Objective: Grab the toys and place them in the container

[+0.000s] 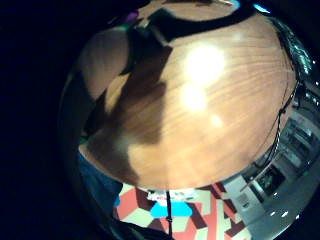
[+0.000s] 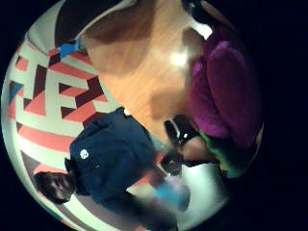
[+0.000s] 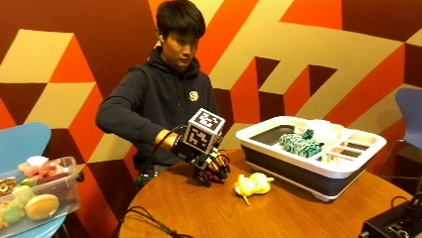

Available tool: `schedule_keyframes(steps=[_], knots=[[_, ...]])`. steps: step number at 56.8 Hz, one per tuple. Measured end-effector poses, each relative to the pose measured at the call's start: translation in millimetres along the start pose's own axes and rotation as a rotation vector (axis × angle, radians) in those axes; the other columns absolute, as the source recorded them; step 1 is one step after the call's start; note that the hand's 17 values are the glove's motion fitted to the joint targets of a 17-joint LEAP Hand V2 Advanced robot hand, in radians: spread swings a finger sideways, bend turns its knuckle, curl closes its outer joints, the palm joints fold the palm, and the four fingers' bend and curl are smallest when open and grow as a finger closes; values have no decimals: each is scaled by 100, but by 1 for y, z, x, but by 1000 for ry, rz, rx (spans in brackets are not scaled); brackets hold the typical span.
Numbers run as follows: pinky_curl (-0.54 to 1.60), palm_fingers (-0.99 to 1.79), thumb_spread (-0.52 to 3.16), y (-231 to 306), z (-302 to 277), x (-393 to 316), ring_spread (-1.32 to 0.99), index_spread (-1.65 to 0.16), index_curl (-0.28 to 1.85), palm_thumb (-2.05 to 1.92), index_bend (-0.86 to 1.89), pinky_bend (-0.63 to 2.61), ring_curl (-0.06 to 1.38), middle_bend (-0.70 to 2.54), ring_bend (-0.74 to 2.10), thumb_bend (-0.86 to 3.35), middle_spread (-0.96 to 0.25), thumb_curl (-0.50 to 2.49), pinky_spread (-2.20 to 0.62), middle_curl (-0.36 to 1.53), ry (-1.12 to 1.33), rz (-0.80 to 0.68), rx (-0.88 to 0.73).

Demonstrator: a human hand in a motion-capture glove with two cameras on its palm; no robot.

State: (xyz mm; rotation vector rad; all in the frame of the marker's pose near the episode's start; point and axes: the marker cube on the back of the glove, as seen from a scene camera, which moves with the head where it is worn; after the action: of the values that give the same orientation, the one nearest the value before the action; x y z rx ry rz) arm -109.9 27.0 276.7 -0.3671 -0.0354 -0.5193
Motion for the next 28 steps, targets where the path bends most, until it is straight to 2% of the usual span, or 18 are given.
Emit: schedule_keyframes(steps=[6,9,19,28], knots=[[38,11,134,1,4,9,0,-29,49,45,50,80,15,28,9,10,-8,43,5,36,21,-4,76],[35,23,136,3,4,15,-1,-28,49,51,48,73,15,41,18,13,-10,46,3,40,12,1,122],[36,76,120,11,-10,38,-21,-25,53,73,40,81,28,55,63,20,-15,58,-15,50,22,64,214],[43,85,100,36,-52,36,-35,-23,65,78,50,88,39,70,81,18,-19,69,-24,62,18,108,304]])
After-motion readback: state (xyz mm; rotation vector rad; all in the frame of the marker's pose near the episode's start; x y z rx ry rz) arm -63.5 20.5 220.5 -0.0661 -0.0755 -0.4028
